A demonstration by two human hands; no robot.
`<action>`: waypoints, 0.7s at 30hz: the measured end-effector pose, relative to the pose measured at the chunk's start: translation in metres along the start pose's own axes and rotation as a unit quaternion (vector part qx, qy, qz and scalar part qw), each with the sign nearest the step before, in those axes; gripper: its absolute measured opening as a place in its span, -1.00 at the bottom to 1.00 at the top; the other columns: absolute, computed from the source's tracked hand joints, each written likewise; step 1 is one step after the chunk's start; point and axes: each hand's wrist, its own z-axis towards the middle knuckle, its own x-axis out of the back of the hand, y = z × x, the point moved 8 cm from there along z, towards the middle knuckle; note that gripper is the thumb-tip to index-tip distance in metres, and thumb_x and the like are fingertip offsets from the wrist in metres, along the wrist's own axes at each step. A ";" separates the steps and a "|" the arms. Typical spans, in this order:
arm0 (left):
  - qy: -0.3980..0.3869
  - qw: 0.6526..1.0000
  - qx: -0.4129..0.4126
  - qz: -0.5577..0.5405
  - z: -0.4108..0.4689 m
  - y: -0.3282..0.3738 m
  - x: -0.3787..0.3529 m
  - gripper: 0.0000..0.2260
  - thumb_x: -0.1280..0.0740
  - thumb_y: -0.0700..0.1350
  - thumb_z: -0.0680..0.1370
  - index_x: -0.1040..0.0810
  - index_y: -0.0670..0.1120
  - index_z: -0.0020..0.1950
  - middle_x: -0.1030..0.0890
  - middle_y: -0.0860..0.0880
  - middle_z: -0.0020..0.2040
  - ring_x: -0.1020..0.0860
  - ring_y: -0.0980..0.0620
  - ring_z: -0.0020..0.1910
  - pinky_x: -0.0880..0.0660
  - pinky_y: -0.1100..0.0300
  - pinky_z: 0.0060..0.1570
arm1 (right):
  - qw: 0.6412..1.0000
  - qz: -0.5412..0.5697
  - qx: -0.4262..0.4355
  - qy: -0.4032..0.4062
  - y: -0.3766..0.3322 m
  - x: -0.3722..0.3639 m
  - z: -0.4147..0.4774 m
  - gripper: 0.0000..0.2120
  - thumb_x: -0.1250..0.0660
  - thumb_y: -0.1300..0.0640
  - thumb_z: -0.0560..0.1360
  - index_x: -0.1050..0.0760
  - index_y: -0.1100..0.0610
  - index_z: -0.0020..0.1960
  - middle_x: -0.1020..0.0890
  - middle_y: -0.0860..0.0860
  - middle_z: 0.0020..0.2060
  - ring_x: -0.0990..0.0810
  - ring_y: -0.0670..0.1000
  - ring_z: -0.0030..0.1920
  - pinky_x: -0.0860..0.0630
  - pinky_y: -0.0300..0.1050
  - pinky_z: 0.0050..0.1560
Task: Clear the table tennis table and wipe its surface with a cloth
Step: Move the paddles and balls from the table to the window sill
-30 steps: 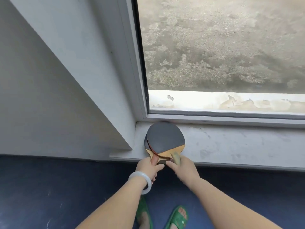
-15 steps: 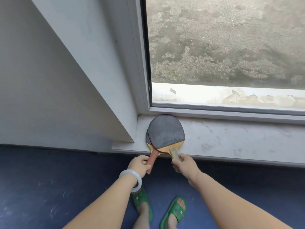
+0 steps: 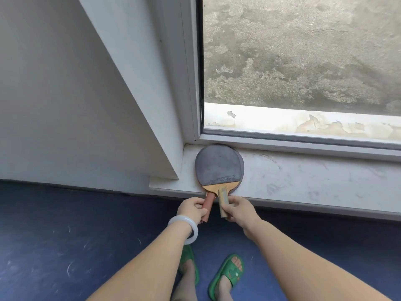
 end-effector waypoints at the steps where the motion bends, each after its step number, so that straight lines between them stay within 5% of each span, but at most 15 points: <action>1: -0.006 1.000 0.000 0.010 0.000 0.001 0.001 -0.71 -0.39 -0.33 0.51 -0.58 -0.05 0.17 -0.68 -0.07 -0.03 -0.66 -0.09 -0.01 -0.62 -0.08 0.03 | 1.000 0.004 -0.004 0.002 0.001 0.001 0.000 -0.84 -0.37 0.26 0.54 -0.56 0.17 0.12 -0.62 0.10 -0.15 -0.57 0.01 -0.19 -0.57 -0.16 -0.20; 7: -0.050 0.996 0.019 0.075 0.000 0.002 -0.004 -0.59 -0.47 -0.37 0.40 -0.56 -0.07 0.19 -0.66 -0.13 0.00 -0.66 -0.13 -0.02 -0.64 -0.01 -0.01 | 0.998 0.049 -0.021 0.042 0.003 0.010 0.000 -0.89 -0.36 0.33 0.54 -0.53 0.17 0.03 -0.61 0.10 -0.14 -0.56 0.02 -0.19 -0.54 -0.18 -0.25; 17: -0.016 0.998 0.003 0.067 -0.003 0.009 0.001 -0.75 -0.43 -0.20 0.50 -0.58 -0.02 0.16 -0.63 0.00 -0.08 -0.60 0.04 -0.14 -0.57 0.11 0.01 | 0.996 0.066 -0.061 0.017 0.012 0.013 -0.004 -0.93 -0.40 0.24 0.54 -0.53 0.17 0.01 -0.64 0.14 -0.09 -0.60 0.03 -0.17 -0.57 -0.18 -0.20; 21: -0.021 0.997 0.006 0.071 -0.003 0.009 0.001 -0.69 -0.43 -0.21 0.49 -0.57 -0.05 0.23 -0.65 -0.03 -0.02 -0.63 -0.02 -0.08 -0.59 0.02 0.09 | 0.996 0.056 -0.064 0.012 0.011 0.013 -0.006 -0.92 -0.39 0.25 0.55 -0.53 0.19 0.03 -0.64 0.15 -0.08 -0.61 0.04 -0.16 -0.59 -0.17 -0.18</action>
